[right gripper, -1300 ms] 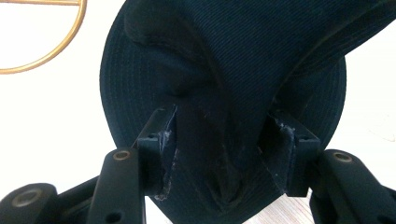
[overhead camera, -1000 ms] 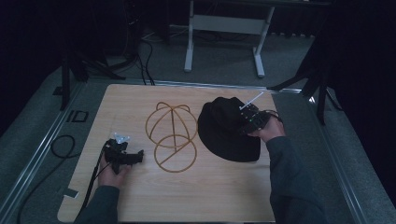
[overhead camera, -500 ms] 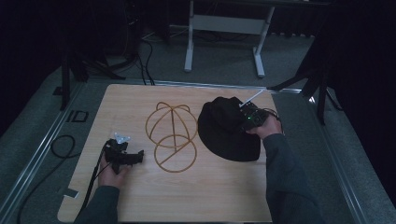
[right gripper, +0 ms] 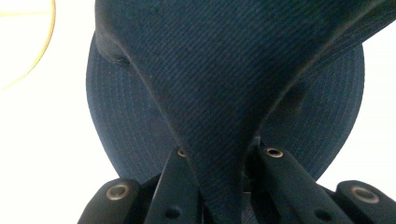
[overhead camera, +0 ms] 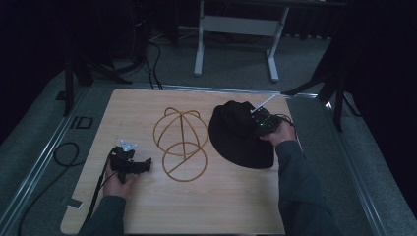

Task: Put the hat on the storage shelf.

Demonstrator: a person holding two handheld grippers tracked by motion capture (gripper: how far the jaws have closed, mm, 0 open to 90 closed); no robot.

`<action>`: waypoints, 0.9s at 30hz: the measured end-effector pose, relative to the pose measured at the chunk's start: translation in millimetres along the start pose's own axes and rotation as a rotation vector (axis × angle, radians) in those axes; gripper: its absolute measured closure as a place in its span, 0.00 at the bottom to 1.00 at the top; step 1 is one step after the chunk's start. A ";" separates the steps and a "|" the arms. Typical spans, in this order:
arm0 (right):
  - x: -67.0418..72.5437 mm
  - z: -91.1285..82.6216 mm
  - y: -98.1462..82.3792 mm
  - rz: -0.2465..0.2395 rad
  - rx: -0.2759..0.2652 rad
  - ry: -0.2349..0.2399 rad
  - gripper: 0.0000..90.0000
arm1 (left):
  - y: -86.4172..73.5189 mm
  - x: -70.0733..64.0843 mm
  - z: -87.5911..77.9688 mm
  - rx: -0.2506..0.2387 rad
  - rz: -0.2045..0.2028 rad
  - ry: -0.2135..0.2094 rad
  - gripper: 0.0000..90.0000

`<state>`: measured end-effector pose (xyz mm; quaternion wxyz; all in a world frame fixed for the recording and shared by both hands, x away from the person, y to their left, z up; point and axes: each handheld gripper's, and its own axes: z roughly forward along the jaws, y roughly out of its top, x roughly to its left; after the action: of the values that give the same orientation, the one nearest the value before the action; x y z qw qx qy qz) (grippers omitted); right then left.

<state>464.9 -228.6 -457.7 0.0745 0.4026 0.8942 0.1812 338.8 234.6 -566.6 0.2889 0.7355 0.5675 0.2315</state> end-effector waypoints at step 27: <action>8.5 -26.4 -4.2 -0.043 -0.065 -0.043 0.97 | 0.0 0.0 0.0 0.000 0.000 0.000 0.01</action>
<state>449.0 -231.8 -434.9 0.1106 0.3843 0.8945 0.1998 338.8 234.7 -566.6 0.2888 0.7356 0.5674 0.2315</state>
